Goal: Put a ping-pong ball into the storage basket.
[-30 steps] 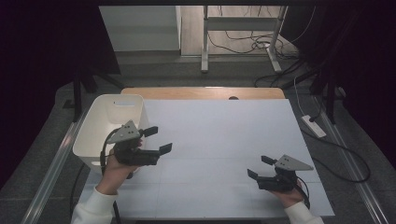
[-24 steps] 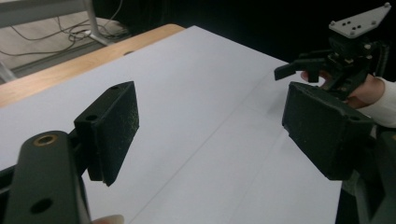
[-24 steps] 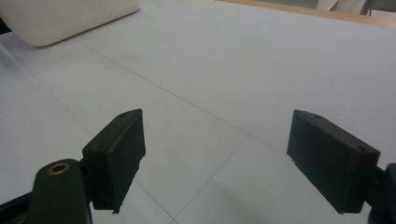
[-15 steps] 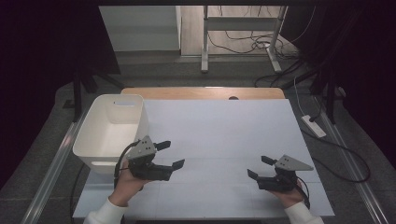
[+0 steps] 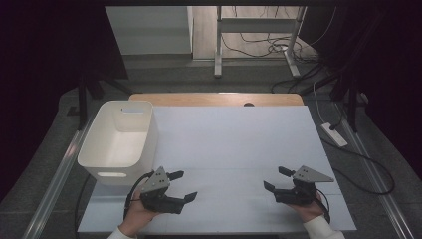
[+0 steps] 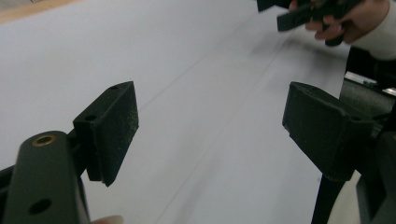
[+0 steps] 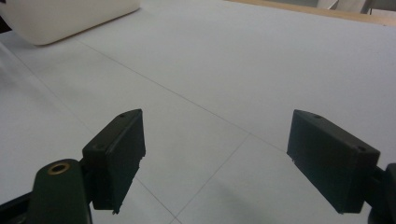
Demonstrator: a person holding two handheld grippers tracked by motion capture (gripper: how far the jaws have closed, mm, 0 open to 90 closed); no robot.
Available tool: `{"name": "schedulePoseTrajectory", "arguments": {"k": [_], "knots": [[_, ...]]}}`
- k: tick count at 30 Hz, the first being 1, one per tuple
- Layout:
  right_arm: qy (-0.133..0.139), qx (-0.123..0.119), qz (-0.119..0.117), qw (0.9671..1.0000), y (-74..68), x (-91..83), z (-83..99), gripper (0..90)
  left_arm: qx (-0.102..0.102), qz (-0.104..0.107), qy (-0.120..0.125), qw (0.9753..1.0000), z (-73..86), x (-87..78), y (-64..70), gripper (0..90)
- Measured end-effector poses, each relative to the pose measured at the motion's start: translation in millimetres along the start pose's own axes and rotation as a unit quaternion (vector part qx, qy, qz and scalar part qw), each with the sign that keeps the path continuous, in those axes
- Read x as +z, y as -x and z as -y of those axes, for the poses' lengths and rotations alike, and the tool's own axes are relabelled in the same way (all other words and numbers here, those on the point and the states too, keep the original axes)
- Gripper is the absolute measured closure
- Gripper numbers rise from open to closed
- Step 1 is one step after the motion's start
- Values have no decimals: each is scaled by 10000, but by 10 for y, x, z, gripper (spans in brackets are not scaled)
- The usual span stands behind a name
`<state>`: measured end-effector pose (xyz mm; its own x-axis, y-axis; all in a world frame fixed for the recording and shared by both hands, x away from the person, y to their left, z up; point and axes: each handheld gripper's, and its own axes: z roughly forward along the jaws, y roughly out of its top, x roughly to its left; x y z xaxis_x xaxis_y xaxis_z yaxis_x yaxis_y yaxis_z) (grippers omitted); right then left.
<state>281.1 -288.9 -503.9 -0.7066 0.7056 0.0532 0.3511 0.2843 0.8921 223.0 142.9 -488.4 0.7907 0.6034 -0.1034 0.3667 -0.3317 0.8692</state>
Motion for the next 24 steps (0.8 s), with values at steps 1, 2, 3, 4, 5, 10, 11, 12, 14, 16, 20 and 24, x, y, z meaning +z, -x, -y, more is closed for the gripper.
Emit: {"name": "schedulePoseTrajectory", "arguments": {"k": [1,2,3,4,5,10,11,12,14,16,20,24], "knots": [[-12,-6,6,10000,2,2,0,190,-54,7,-2,10000,37,-1,-16,193],[-15,-8,5,10000,3,6,1,191,-96,1,-3,10000,64,-4,-27,193],[-14,-13,-3,10000,3,8,1,190,-123,-19,-1,9999,98,-5,-38,194],[-15,-11,-3,10000,0,12,2,190,-146,-25,-20,9999,127,-7,-47,195],[-17,-12,-5,10000,-2,13,2,191,-147,-39,-31,9999,153,-10,-53,194],[-22,-15,-36,10000,-7,9,9,190,-169,-132,21,9998,253,-44,-92,194],[-28,-11,-47,10000,-9,7,11,190,-208,-151,35,9997,274,-54,-107,193],[-25,-7,-64,10000,-12,7,14,189,-255,-166,49,9995,299,-65,-124,194],[-25,-15,-100,9999,-15,6,17,189,-299,-203,41,9993,334,-73,-141,194],[-27,-15,-123,9999,-17,7,20,189,-313,-209,29,9993,353,-73,-150,193],[-43,-32,-184,9998,-32,5,24,188,-313,-214,46,9993,368,-80,-163,193],[-50,-58,-238,9997,-36,-3,28,188,-338,-213,51,9992,371,-75,-176,193]]}}
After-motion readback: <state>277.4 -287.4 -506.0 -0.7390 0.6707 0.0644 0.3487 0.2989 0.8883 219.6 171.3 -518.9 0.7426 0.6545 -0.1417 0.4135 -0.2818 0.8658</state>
